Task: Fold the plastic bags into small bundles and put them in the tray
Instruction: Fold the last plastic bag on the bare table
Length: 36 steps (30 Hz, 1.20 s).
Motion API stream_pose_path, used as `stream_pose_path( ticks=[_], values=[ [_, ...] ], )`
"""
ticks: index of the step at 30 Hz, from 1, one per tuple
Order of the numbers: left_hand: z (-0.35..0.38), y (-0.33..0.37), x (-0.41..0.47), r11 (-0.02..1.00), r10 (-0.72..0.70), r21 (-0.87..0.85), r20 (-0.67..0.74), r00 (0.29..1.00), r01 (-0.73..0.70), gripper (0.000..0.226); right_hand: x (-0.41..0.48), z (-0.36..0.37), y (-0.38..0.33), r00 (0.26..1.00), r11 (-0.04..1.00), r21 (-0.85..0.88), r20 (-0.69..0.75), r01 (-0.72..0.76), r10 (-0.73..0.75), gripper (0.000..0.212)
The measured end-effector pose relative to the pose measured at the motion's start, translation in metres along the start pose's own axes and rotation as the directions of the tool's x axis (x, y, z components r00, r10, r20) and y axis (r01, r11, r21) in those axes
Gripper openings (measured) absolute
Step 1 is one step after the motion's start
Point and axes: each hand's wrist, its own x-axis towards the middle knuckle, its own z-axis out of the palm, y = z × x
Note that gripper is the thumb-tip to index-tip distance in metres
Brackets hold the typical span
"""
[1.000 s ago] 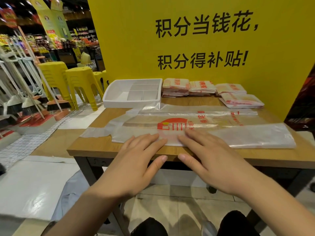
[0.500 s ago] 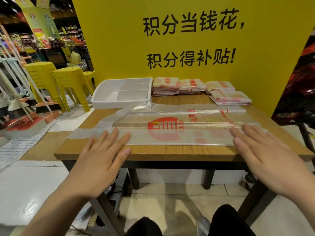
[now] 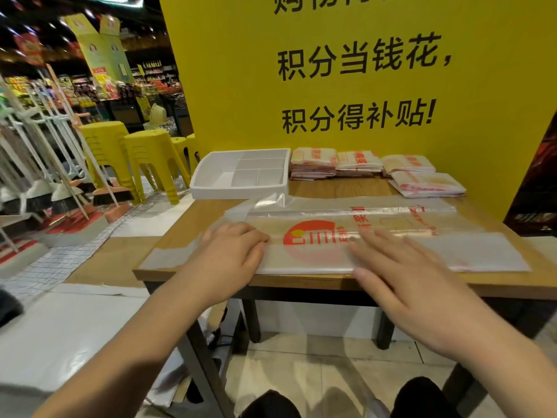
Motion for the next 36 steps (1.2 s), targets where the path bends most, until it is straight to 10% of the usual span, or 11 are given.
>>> stream_pose_path(
  ticks=[11, 18, 36],
  values=[
    [-0.011, -0.046, 0.032, 0.884, -0.423, 0.273, 0.123, 0.898, 0.379, 0.062, -0.009, 0.018, 0.01, 0.997, 0.999, 0.016, -0.06, 0.044, -0.043, 0.074],
    [-0.001, 0.019, -0.007, 0.992, 0.122, -0.025, 0.082, 0.989, -0.121, 0.06, -0.009, 0.028, 0.014, 0.974, 0.997, -0.051, -0.215, 0.055, -0.065, 0.054],
    [-0.006, 0.009, -0.024, 0.968, 0.251, -0.078, 0.186, 0.95, -0.24, 0.055, -0.008, -0.01, 0.045, 0.972, 0.985, -0.067, -0.163, 0.161, -0.17, 0.037]
  ],
)
